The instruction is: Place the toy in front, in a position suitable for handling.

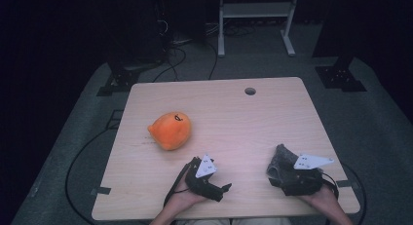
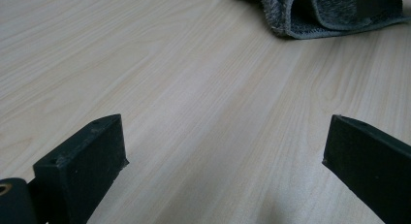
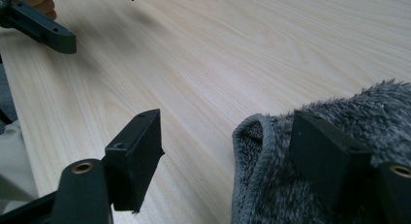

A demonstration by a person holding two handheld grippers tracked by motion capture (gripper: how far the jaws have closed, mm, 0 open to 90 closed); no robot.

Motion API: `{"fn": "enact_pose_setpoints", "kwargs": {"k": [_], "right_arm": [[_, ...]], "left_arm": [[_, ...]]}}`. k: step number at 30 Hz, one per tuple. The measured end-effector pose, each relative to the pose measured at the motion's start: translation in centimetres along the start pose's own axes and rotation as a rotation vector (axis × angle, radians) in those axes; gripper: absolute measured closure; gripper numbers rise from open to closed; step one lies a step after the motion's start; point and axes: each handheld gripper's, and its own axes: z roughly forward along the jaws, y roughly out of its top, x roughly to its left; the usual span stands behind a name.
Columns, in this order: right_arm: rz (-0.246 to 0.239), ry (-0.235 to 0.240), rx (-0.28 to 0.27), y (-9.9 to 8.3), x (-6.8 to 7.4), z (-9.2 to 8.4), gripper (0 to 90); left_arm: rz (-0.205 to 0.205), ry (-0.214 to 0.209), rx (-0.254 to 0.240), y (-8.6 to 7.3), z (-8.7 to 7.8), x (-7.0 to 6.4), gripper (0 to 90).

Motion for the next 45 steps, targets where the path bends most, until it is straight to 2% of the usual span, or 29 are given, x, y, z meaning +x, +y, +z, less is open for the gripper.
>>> {"fn": "enact_pose_setpoints", "kwargs": {"k": [9,12,15,20,26,35,38,40,45], "right_arm": [[-0.003,0.006,-0.003,0.0,0.3,-0.2,26.4],[-0.004,-0.004,-0.007,0.0,0.5,-0.4,26.4],[0.001,-0.009,-0.012,0.1,0.6,-0.4,26.4],[0.007,-0.01,-0.013,0.0,0.6,-0.5,26.4],[0.011,0.003,-0.015,0.2,0.6,-0.3,26.4],[0.003,0.017,-0.009,0.2,0.8,-0.2,27.4],[0.011,0.022,-0.015,0.3,0.7,-0.2,27.3],[0.011,0.024,-0.013,0.3,0.7,-0.1,27.3],[0.003,0.028,-0.015,0.3,0.7,-0.2,27.3]], "left_arm": [[0.037,0.041,-0.016,0.5,-0.5,0.5,0.9],[0.049,0.052,-0.03,0.8,-0.8,1.1,0.9],[0.045,0.067,-0.046,1.1,-1.2,1.9,1.0],[0.041,0.12,-0.09,1.9,-2.6,3.4,0.9],[0.042,0.162,-0.12,2.4,-4.0,4.7,0.9],[0.037,0.282,-0.166,3.5,-7.0,7.8,1.0],[0.039,0.323,-0.166,3.5,-7.9,9.0,1.0],[0.036,0.352,-0.149,3.4,-8.4,9.7,1.0],[0.007,0.402,-0.138,2.6,-9.1,11.4,1.0]]}}
